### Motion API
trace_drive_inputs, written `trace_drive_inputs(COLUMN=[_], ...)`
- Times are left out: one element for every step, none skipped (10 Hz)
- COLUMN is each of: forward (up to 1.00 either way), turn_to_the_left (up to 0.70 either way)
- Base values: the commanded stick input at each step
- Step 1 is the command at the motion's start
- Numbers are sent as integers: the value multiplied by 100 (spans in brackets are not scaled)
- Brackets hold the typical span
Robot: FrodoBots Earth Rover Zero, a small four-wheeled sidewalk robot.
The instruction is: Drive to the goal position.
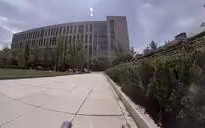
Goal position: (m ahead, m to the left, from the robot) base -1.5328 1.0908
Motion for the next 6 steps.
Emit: trace_drive_inputs(forward=[4, 4, 1, 4, 4, 4], turn_to_the_left=[0, 0, 0, 0, 0, 0])
